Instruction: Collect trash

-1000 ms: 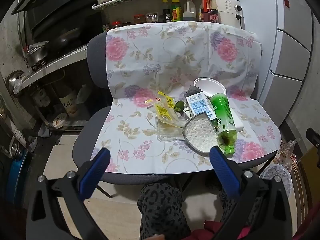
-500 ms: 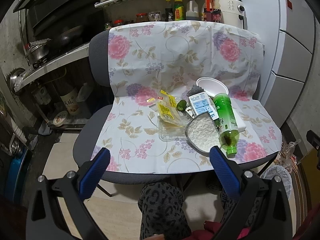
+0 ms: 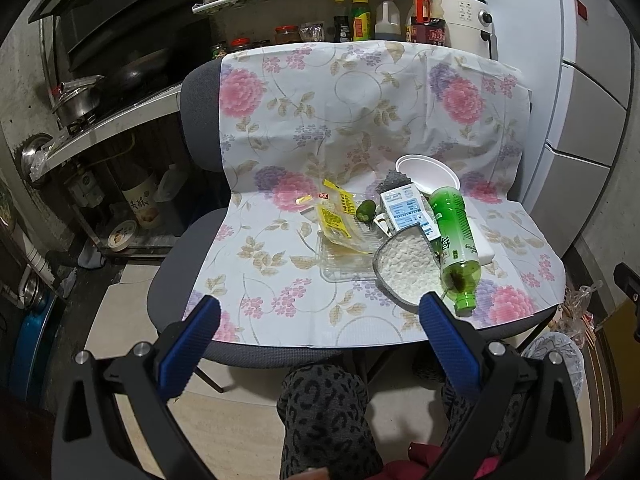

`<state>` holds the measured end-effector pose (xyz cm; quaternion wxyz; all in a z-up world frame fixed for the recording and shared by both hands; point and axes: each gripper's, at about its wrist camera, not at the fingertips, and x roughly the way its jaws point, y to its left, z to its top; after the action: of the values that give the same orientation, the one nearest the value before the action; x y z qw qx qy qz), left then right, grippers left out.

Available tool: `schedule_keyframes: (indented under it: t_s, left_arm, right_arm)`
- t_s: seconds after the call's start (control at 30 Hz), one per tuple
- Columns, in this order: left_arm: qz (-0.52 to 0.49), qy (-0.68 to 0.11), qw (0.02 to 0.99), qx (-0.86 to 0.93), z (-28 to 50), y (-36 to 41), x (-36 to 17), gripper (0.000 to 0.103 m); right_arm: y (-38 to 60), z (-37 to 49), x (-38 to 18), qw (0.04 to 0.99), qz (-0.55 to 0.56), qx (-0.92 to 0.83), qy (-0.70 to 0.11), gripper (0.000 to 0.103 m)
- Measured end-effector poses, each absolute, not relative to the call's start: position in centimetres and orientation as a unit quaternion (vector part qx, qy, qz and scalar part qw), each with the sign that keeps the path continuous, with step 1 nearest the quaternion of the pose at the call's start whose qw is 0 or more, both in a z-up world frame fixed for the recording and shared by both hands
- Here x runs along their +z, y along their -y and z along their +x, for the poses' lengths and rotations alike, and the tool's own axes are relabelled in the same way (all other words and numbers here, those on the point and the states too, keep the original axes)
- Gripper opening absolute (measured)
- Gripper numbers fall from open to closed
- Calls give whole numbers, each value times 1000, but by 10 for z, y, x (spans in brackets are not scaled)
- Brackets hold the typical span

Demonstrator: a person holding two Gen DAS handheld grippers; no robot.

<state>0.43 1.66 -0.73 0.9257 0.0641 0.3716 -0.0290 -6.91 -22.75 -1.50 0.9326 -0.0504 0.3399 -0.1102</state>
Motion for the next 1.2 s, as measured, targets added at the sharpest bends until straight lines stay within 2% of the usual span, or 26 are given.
schedule_keyframes:
  t_s: [1.2]
  left_arm:
    - [60, -374, 925, -28, 4, -16, -6, 96]
  right_arm:
    - [226, -68, -18, 932, -52, -110, -342, 97]
